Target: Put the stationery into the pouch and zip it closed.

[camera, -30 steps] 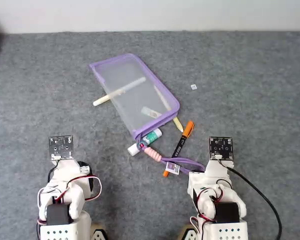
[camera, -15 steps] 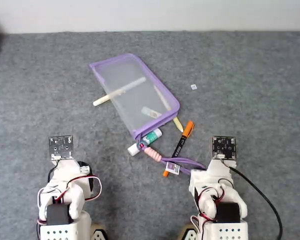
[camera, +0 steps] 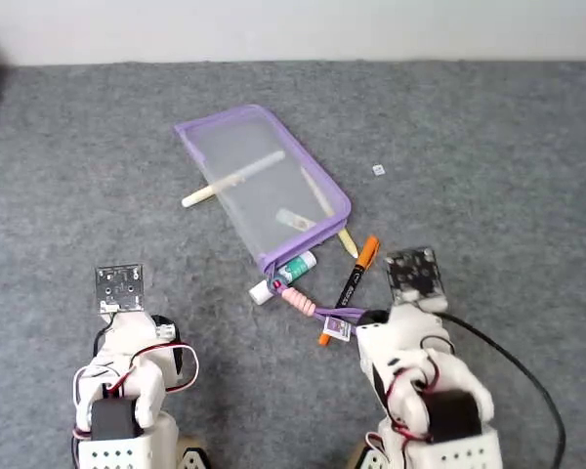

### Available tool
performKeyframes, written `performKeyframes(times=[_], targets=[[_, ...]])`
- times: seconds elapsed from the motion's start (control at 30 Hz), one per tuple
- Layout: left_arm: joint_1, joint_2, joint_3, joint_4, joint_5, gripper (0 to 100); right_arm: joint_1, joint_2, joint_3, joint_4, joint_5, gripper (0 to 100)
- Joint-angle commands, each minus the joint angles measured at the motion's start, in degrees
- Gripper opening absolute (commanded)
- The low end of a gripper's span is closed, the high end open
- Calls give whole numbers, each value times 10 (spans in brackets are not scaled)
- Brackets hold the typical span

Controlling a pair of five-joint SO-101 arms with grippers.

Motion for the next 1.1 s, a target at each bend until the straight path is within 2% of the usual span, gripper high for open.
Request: performKeyframes(times=[0.0, 0.17, 0.3, 0.43, 0.63, 0.83, 1.07], targets=[[-2, -7, -3, 2, 3, 14, -15, 169, -105, 5, 47, 8], [-2, -7, -3, 2, 3, 14, -15, 386, -219, 2, 171, 9], [-2, -7, -3, 2, 3, 14, -35, 502, -307, 7, 258, 9], [-2, -7, -3, 2, 3, 14, -89, 593, -358, 6, 258, 17], [-2, -7, -3, 2, 3, 14, -126, 725, -429, 2, 257, 167], [-2, -7, -3, 2, 3, 14, -128, 835, -528, 7, 258, 173], [-2, -7, -3, 2, 3, 14, -182, 913, -593, 15, 258, 173]])
